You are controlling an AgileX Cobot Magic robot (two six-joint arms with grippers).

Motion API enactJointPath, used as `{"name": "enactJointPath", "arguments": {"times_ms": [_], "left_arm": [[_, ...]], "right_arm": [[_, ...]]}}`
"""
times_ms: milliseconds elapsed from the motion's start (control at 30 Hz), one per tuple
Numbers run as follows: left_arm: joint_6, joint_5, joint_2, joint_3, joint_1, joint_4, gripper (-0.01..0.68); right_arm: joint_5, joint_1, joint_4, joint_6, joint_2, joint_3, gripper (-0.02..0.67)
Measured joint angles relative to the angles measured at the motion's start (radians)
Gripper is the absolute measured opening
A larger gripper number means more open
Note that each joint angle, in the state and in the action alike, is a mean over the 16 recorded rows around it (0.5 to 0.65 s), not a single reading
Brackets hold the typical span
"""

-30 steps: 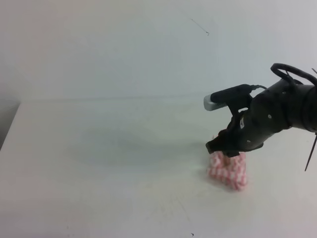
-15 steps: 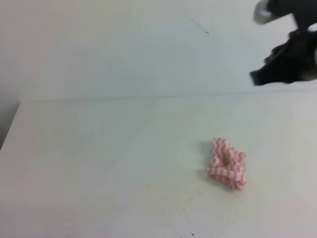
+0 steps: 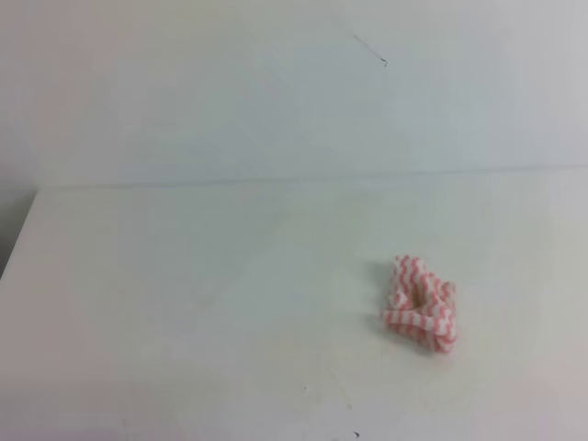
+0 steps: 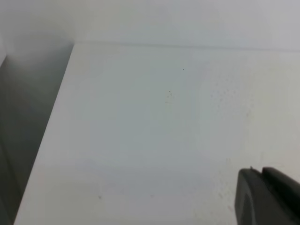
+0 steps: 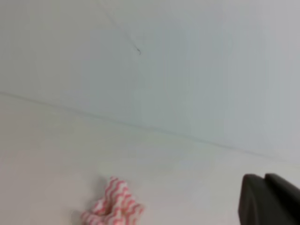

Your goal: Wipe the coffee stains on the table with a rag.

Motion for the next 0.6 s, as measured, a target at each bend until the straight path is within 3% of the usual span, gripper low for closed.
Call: {"name": "enactJointPath", "arguments": {"times_ms": [333,600], "left_arm": [[0.0,0.0,0.002,0.0,0.0,-0.001,0.0],[0.001,-0.005,0.002,0.011,0.0,-0.003,0.0]], "right_arm": [[-0.152,0.0,0.033,0.05,-0.519,0.482,0.0],[-0.212,0.0,0.018,0.052,-0.668,0.642,0.0]]}}
